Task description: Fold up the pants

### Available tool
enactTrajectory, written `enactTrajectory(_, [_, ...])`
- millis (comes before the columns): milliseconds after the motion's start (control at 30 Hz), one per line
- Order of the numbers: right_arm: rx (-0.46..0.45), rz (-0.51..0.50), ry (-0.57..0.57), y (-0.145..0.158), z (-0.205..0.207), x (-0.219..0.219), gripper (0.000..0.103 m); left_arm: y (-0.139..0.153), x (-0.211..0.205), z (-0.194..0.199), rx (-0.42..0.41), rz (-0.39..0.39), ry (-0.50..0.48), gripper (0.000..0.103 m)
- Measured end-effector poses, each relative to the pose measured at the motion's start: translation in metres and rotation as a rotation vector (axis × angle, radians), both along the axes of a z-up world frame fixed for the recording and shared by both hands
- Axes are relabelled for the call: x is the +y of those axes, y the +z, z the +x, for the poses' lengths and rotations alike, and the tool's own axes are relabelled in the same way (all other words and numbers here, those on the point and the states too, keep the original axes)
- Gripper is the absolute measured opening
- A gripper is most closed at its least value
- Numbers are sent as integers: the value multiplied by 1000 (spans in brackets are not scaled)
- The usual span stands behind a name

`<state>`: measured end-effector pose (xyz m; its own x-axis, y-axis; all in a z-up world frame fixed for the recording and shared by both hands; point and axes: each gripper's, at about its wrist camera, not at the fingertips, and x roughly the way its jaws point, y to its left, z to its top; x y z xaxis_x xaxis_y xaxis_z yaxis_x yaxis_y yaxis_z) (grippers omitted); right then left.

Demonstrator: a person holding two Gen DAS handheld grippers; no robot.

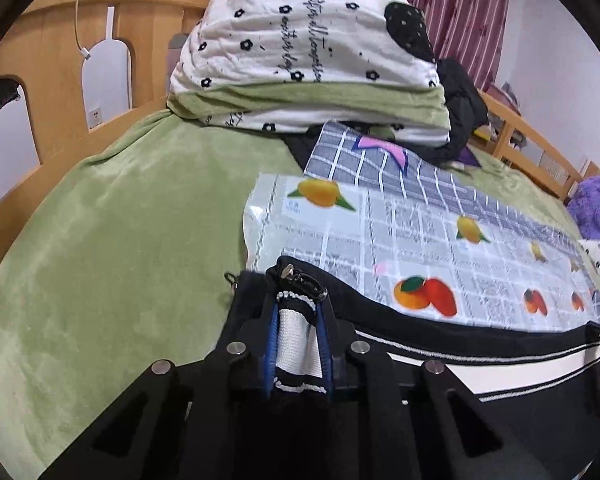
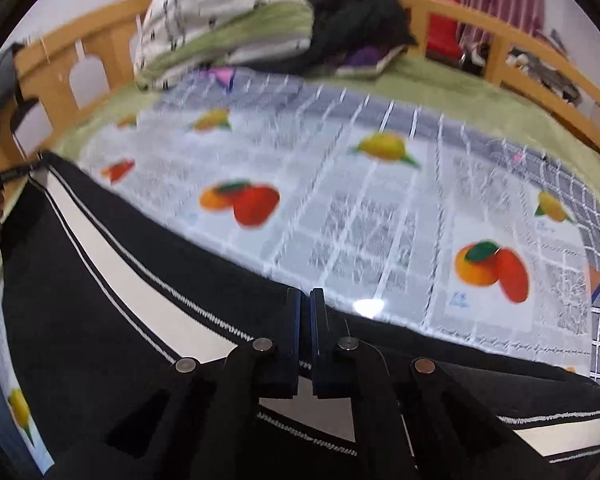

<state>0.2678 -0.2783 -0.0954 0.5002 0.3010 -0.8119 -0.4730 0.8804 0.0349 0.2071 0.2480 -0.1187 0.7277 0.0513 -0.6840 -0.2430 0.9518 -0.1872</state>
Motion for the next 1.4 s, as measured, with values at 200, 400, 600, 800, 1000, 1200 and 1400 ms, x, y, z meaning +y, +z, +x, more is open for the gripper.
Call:
enactTrajectory(200, [-10,36,-43,-6,17,-1,4,-4,12,15,20,-20,44,16])
enactTrajectory(400, [45,-30,-90,-49,33,11,7,-34,3,33,137,60,83,19])
enactTrajectory(600, [11,10,-206,-14,20,-16,25,-22,-23,25,194,194,87,58])
enactTrajectory(800, [-47,-55,-454,2,-9,-111,30,-2,-56,-1,131,223,29,63])
enactTrajectory(1000, [-5,-127,-467,-38,9,-138,28,-5,-118,26,131,64,-169,63])
enactTrajectory(1200, [-8,-118,-467,-38,12,-144,28,-45,-158,45,218,135,-200,63])
enactTrajectory(1400, [-15,-162,-468,-37,2,-136,35,-51,-137,25,277,135,-111,67])
